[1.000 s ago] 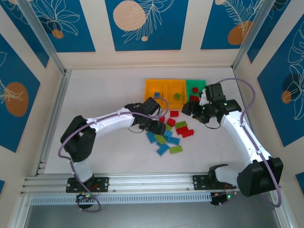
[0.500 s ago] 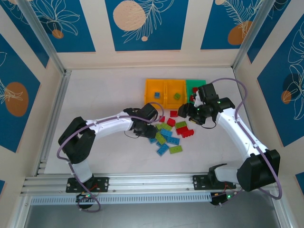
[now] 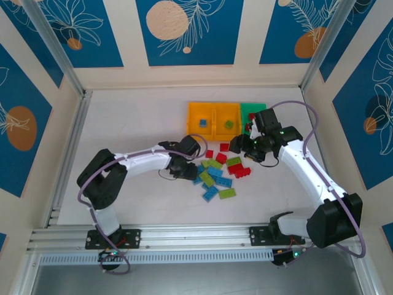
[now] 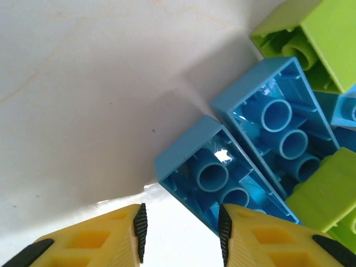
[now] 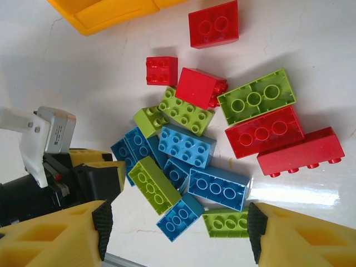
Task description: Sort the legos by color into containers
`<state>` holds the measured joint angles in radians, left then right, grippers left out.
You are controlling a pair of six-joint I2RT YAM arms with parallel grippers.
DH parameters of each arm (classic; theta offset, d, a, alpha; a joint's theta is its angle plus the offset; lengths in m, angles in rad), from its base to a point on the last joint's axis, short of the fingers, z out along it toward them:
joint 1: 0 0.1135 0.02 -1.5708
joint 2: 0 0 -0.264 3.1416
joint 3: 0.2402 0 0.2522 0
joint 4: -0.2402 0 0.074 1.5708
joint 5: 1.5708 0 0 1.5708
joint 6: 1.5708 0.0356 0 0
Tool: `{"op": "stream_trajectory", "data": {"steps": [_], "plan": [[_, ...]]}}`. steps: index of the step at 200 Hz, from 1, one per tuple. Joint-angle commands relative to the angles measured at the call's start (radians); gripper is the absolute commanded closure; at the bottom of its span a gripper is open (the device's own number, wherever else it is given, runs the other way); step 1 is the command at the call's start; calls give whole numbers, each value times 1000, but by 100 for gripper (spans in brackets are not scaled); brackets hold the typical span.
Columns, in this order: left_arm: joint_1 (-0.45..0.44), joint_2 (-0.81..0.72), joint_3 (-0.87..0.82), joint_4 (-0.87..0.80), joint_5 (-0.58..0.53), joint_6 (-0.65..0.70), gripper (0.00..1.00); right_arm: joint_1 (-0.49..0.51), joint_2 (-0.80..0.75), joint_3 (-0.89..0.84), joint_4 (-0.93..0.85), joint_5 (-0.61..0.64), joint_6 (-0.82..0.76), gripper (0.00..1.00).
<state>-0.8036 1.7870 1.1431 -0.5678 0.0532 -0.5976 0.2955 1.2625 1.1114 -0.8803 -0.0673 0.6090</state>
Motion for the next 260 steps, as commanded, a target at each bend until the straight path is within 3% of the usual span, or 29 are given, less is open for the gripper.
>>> {"op": "stream_trajectory", "data": {"steps": [1,29,50,94,123,139,180,208,235,260], "plan": [[52,-26,-24,-90,-86,90,60,9,-2,34,-20,6,-7,32],[102,-99,-23,-112,-106,155,59,14,2,38,-23,10,-7,32],[106,-141,-4,-90,-45,160,53,21,1,38,-23,12,-1,32],[75,-124,0,-34,-21,-169,16,31,6,37,-16,18,7,32],[39,-20,60,-87,-65,-235,12,37,6,42,-17,21,5,32],[35,30,77,-91,-61,-238,17,39,6,44,-23,28,0,32],[41,97,112,-108,-63,-216,48,40,3,42,-32,30,1,32],[51,104,117,-147,-84,-182,60,41,-5,51,-38,32,2,32],[69,30,134,-125,-82,-115,70,42,-10,68,-45,36,0,31],[69,-15,238,-54,-55,-5,71,42,-12,74,-33,35,6,32]]}}
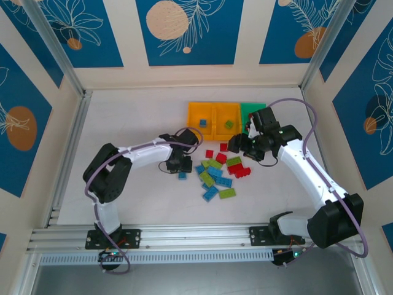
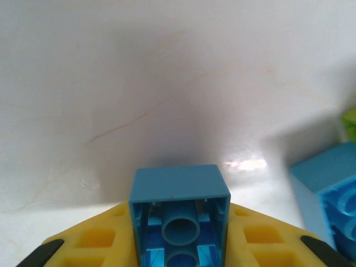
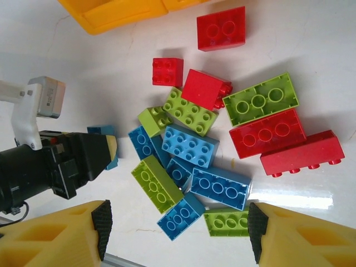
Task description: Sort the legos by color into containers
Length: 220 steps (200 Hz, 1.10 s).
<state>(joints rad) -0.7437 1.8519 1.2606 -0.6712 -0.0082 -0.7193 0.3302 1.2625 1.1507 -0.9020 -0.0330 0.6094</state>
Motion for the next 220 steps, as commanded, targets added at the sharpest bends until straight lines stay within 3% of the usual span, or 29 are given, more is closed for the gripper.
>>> {"op": "stream_trajectory", "data": {"steps": [1,36,103,128,142,178,220], "plan": [[9,-78,127,49,5,122,71,7,-12,35,-10,1,5,32],[35,96,431,28,-132,264,70,6,-4,43,5,-7,13,32],[125,434,874,102,-115,340,69,4,-38,45,18,10,29,31],[135,488,959,88,-110,342,52,5,-39,47,12,8,26,31],[137,479,962,88,-116,345,45,4,-40,45,12,8,27,31],[136,339,886,100,-92,349,45,19,-40,34,13,23,16,31],[129,-134,399,308,-12,388,44,161,-31,-19,67,39,-87,31]]}}
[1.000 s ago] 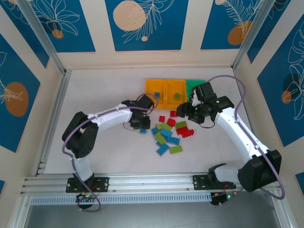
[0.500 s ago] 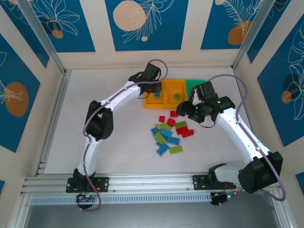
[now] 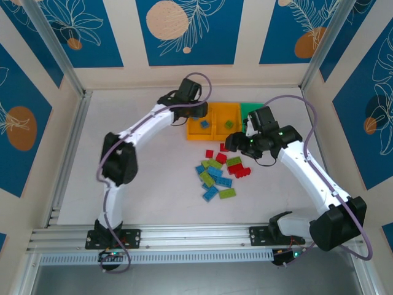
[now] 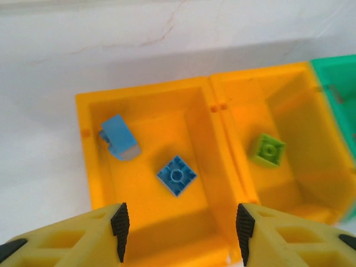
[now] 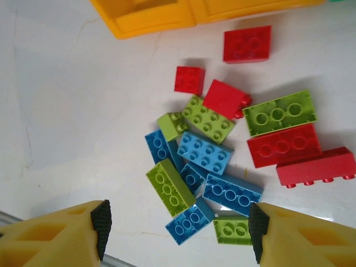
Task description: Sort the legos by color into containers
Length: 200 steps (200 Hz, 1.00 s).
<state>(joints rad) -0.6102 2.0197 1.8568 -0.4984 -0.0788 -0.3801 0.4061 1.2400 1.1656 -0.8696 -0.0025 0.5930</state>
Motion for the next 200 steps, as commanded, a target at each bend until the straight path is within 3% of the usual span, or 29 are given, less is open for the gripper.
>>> {"op": "stream_trajectory", "data": {"steps": [1,30,51,78,90,111,124,154,171,200], "plan": [[-5,-313,-206,142,59,53,44,89,-8,-35,36,10,-72,31],[-4,-661,-531,202,103,243,42,238,46,-67,53,101,-118,28],[-5,-840,-664,141,119,403,33,330,131,-66,53,212,-158,23],[-5,-986,-785,41,197,598,6,408,273,-34,60,270,-226,19],[-5,-1030,-833,23,227,660,0,429,337,-20,70,282,-240,19],[-6,-1078,-893,17,260,713,0,458,418,-3,87,286,-266,22],[-6,-1088,-915,39,282,707,0,467,459,3,90,292,-279,25],[-6,-1066,-932,92,296,690,0,471,498,11,80,340,-271,48],[-5,-1045,-926,101,312,688,0,470,463,3,83,354,-258,61],[-7,-1019,-882,84,352,666,0,438,343,-6,71,365,-236,72]]}}
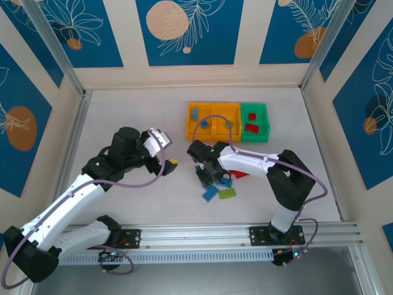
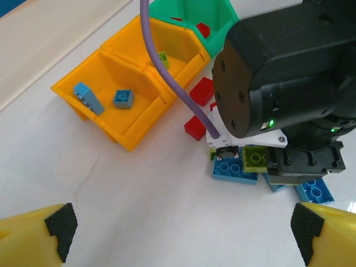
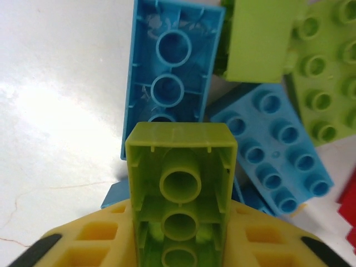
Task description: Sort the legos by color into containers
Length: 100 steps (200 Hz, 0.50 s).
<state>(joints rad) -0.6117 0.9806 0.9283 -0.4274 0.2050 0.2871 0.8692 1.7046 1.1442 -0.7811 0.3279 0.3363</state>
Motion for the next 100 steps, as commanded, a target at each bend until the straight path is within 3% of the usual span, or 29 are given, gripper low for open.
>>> {"op": "stream_trajectory", "data": {"steps": [1,22,50,68,100], "plan": [[-5,21,47,13,70,-3,0,-27,-129,15,-18,33,22,72],[-9,40,72,23,116,-34,0,-129,-252,4,14,-17,43,72],[-20,88,100,42,124,-88,0,-392,-308,10,122,-88,68,72],[-28,133,119,39,99,-134,0,-517,-208,84,175,-125,36,72],[-52,232,203,-59,4,-233,0,-592,118,416,45,-111,-14,71]]}}
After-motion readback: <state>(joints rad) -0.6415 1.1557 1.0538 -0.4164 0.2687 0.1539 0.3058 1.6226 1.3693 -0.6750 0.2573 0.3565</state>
